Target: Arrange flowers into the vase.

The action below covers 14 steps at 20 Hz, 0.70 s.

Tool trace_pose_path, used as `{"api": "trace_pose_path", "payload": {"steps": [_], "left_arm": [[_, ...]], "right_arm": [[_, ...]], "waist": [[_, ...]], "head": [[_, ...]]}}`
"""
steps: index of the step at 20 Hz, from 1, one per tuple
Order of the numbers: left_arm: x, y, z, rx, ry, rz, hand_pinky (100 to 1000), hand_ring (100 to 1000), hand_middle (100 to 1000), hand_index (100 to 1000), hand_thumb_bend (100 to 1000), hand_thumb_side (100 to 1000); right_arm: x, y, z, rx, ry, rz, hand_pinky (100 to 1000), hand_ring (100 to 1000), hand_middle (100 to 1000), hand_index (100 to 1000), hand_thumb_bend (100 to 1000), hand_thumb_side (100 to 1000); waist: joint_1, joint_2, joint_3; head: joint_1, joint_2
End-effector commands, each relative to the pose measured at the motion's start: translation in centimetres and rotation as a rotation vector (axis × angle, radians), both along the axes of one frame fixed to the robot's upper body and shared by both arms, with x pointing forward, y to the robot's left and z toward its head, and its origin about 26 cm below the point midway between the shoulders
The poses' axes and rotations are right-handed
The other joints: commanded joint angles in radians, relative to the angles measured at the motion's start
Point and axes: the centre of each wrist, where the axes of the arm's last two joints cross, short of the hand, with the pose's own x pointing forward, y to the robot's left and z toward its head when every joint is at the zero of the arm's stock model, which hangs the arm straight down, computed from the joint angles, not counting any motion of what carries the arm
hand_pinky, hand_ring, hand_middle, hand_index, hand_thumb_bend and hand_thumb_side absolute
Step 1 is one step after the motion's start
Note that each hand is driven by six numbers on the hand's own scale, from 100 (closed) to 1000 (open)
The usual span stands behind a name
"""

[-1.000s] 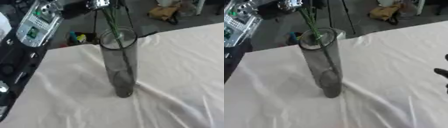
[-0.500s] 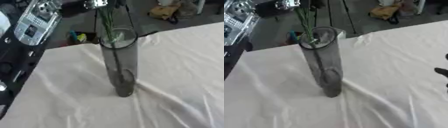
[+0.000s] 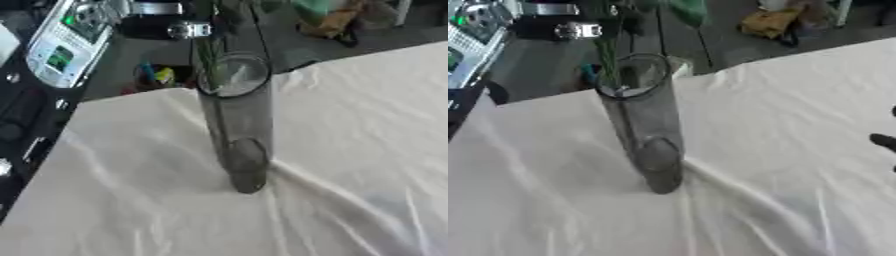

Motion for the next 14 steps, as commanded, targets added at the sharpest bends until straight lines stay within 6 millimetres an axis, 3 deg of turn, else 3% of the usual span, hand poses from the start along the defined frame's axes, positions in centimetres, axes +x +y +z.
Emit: {"api": "trace_pose_path", "payload": {"steps": [1,3,4,5,14], "left_arm": [[-0.9,0.9,1.9,0.004,-0.059,0.025,978,973,904,1000,100,1000],[-1.0,0.6,1.9,0.004,-0.059,0.010,976,975,907,1000,100,1000],[-1.0,0.4,1.7,-0.008,-0.046,-0.010,957,971,907,1000,100,908],[-1.0,0.1,1.6,-0.025,-0.030,-0.034,960,972,909,1000,100,1000],[-2.0,0.7,2.7,-0.112,-0.069,-0.007,991,985,927,1000,100,1000]], "right_arm": [[-0.1,0.0,1.0,-0.026,-0.024,0.005,826,1000,305,494,100,1000],[-0.1,0.1,1.0,-0.029,-0.021,0.009,826,1000,304,494,100,1000],[-0.1,0.1,1.0,-0.029,-0.020,0.011,827,1000,304,494,100,1000],[-0.1,0.2,1.0,-0.030,-0.019,0.012,827,1000,304,494,100,1000],[-0.1,0.2,1.1,-0.032,-0.012,0.013,827,1000,304,494,100,1000]], "waist": [[0.009,-0.036,0.001],[0.011,-0.037,0.000],[0.012,-0.037,0.000],[0.012,-0.037,-0.001],[0.016,-0.035,0.000]], "head": [[-0.001,0.007],[-0.002,0.006],[-0.002,0.006],[-0.002,0.006],[-0.005,0.006]]}}
